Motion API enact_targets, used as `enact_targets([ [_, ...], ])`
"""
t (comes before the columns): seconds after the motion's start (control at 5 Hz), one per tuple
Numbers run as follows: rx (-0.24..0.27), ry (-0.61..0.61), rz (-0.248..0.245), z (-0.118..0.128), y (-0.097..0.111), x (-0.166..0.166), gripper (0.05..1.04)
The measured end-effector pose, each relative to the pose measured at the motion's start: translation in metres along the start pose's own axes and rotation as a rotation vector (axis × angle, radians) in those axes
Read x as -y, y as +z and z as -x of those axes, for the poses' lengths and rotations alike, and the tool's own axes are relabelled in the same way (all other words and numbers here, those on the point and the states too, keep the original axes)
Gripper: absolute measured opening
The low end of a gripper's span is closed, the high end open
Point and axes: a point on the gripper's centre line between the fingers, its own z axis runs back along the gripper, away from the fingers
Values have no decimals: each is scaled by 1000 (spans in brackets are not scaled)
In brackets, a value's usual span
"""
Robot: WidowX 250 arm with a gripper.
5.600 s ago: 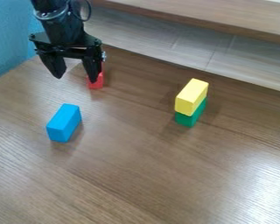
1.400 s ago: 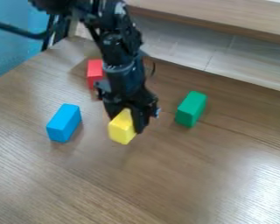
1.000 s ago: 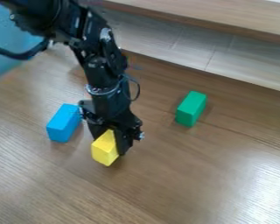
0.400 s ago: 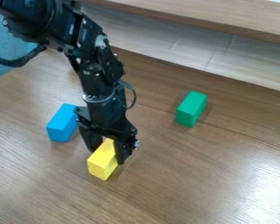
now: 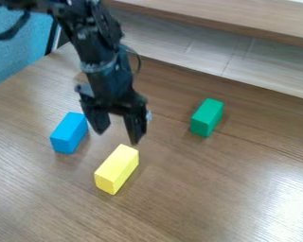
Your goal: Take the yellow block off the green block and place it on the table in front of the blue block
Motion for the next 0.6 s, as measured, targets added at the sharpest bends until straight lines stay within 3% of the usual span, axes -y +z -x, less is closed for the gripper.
enact_targets([
  [0.2, 76, 70, -2, -35, 28, -13, 1000],
  [0.6, 83, 147, -41, -77, 25, -37, 1000],
])
